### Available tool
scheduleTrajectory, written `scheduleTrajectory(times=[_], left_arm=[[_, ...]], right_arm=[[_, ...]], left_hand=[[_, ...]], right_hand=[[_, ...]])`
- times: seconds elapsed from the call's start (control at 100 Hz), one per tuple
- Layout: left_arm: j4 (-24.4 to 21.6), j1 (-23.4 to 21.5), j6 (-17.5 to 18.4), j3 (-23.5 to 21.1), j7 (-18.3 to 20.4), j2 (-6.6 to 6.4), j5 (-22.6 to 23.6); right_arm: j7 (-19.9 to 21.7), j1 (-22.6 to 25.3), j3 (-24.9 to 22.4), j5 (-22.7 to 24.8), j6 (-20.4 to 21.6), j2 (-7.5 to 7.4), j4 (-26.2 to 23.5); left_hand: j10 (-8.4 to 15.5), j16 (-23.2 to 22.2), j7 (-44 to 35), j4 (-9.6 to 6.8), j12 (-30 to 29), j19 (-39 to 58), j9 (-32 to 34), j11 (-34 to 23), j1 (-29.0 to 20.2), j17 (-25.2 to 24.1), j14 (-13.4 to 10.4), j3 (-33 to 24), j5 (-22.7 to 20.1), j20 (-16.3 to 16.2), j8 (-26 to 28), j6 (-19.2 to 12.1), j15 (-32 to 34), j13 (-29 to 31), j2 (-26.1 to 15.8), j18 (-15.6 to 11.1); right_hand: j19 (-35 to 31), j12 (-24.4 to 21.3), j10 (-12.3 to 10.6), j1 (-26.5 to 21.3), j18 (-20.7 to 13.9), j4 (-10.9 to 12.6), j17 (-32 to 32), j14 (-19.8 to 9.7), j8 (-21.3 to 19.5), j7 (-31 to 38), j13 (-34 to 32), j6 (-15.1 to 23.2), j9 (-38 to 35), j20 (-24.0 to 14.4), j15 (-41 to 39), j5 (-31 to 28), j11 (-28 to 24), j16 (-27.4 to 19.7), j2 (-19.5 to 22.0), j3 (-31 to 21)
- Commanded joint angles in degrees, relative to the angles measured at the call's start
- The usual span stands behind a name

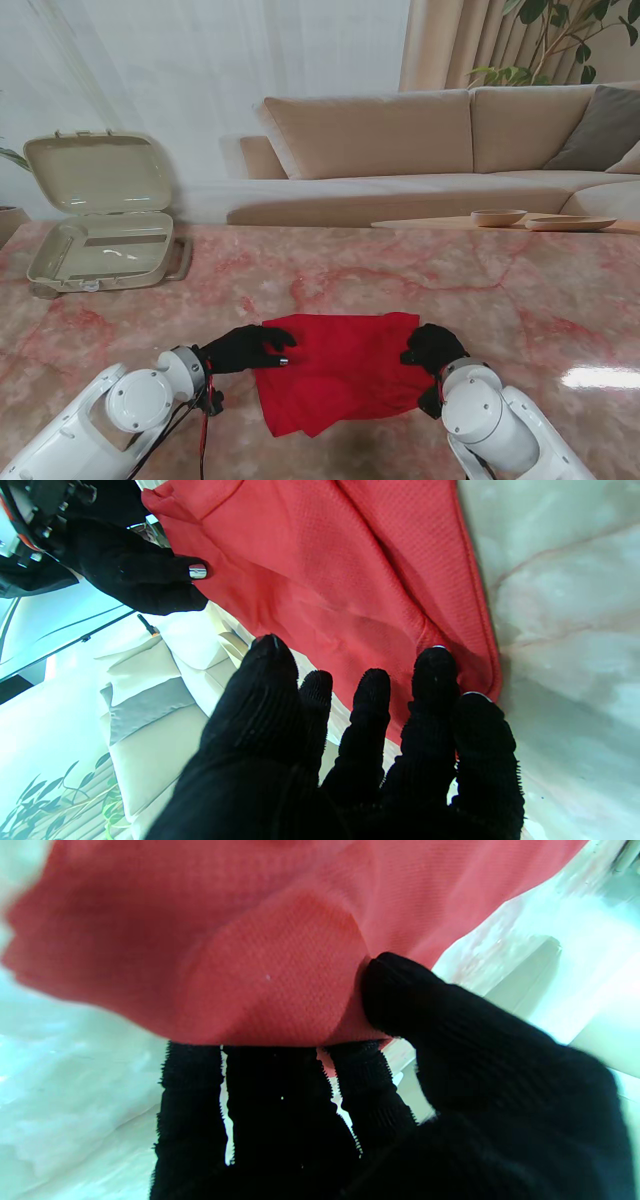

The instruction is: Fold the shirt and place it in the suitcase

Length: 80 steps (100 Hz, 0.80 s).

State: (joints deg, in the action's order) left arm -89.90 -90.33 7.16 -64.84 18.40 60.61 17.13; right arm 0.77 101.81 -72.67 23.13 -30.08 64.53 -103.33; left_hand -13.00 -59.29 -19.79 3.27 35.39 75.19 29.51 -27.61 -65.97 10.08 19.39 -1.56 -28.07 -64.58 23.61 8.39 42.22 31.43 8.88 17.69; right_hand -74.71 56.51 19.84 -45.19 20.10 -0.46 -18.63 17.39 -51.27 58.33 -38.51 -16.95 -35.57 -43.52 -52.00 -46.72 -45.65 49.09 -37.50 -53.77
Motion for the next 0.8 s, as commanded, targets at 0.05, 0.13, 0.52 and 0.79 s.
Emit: scheduleTrajectory(times=[0.05,0.13,0.52,0.79], left_arm=[[-0.99,-1.60,-0.40,-1.37,-0.61,0.01,0.83],[-1.89,-2.53,-0.45,-2.53,-0.72,-0.03,1.38],[-3.20,-4.70,1.92,-4.24,4.65,-1.42,0.85],[-0.43,-2.04,2.17,-0.98,6.45,-1.72,-0.87]], right_arm=[[-1.21,1.19,0.02,-0.42,1.13,0.87,-1.08],[-2.26,1.55,0.03,-0.55,2.01,1.10,-1.44],[-5.22,1.90,0.73,-1.79,4.26,1.86,-2.40],[-6.92,2.22,1.12,-1.73,5.58,2.20,-3.49]], left_hand=[[0.20,0.04,-0.38,-1.55,0.05,0.14,-0.59,0.52,-2.12,-0.62,0.93,2.08,0.42,0.09,-0.36,0.21,-1.21,-0.80,-2.13,0.93],[0.10,0.01,-0.38,-1.54,0.08,0.20,-0.45,0.46,-2.09,-0.47,1.00,2.11,0.37,0.08,-0.38,0.26,-1.12,-0.66,-2.12,0.95],[0.04,-0.06,-0.28,-1.52,0.05,0.30,-0.21,0.56,-2.11,-0.23,1.03,2.13,-0.01,0.04,-0.43,0.34,-0.95,-0.50,-2.28,1.01],[0.07,-0.09,-0.20,-1.54,0.11,0.23,-0.37,0.52,-2.10,-0.47,1.04,2.14,0.13,0.06,-0.42,0.32,-0.92,-0.66,-2.42,0.84]], right_hand=[[0.24,1.30,0.01,-0.24,0.02,5.84,0.10,-0.80,-2.41,3.04,0.60,1.56,0.63,-1.43,-0.31,-2.31,-0.10,-0.90,-2.36,-5.20],[0.03,1.34,-0.14,0.06,0.01,6.72,-0.22,-0.82,-2.72,3.18,0.26,1.58,0.26,-1.52,-0.46,-2.75,-0.26,-0.90,-2.98,-5.88],[-0.64,1.20,-0.65,1.11,0.33,9.27,-1.40,-0.97,-3.05,3.55,-1.31,1.92,-1.26,-1.54,-0.69,-4.71,-0.54,-1.15,-4.97,-7.60],[-1.47,1.18,-0.35,1.20,0.74,9.16,-2.17,-0.69,-2.87,3.61,-2.01,1.91,-1.95,-1.56,-1.04,-5.31,-0.61,-1.16,-5.46,-8.16]])
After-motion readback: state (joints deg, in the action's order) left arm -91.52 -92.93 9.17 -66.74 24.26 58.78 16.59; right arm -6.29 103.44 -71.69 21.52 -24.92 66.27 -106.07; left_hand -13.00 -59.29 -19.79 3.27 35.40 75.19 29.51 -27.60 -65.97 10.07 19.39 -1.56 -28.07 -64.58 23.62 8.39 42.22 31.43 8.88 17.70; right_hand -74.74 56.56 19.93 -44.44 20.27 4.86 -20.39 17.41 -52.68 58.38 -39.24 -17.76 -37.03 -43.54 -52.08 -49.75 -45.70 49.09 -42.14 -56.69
